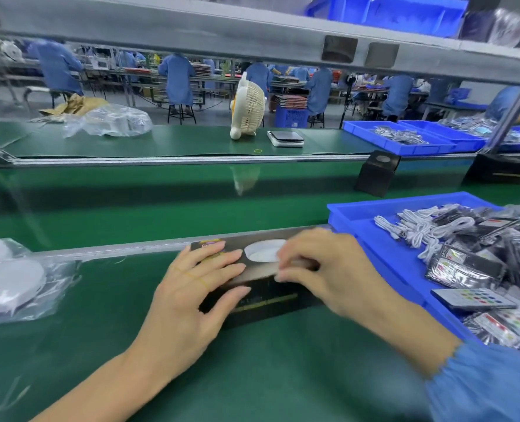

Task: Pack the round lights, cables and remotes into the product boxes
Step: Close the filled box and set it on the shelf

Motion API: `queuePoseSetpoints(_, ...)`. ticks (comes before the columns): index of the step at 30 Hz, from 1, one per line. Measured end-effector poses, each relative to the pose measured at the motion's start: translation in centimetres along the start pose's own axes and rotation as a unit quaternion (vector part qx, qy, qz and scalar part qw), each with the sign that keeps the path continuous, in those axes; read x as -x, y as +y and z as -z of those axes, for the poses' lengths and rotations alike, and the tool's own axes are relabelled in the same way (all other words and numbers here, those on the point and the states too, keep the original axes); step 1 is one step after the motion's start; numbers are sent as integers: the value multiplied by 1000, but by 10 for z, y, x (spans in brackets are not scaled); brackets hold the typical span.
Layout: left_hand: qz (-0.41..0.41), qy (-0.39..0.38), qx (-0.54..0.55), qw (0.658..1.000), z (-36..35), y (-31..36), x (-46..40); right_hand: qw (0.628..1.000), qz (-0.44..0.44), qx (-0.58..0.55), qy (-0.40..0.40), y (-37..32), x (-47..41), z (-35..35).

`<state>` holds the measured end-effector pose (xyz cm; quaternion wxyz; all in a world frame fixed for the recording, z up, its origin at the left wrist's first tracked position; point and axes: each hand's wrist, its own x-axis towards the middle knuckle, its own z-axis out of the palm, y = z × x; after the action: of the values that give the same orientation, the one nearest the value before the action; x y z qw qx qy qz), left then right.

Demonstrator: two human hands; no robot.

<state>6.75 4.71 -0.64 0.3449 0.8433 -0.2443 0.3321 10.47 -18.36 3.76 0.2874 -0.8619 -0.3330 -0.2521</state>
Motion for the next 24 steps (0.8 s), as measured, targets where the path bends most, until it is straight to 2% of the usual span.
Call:
queuePoseSetpoints(2,37,38,-97,994,-11,-18,-23,989,-41,138,20,17,-23,-17)
queuePoseSetpoints(3,103,56,-122,986,-15,-25,-34,978,-88,188,15,24,-30,-30)
queuePoseSetpoints(4,172,60,-111,977,-18,-29,-43,970,-152,190,-11,28,-31,-45)
queuePoseSetpoints(5,204,44,-82,974,-22,-31,-48,965,-193,172,-46,30,-28,-59)
queuePoseSetpoints(6,193,14,-59,979,-28,-28,-47,968,-189,150,-75,31,-21,-69)
queuePoseSetpoints(9,93,-81,-12,992,-36,-12,-22,987,-98,74,-105,25,-4,-79)
queuePoseSetpoints(12,133,-88,69,985,-31,1,-13,986,-77,16,-145,16,-3,-73)
queuePoseSetpoints(15,177,-110,129,970,-31,3,-13,982,-97,-38,-156,14,-3,-69)
queuePoseSetpoints(24,181,-117,138,967,-30,2,-15,983,-106,-36,-146,15,-4,-71)
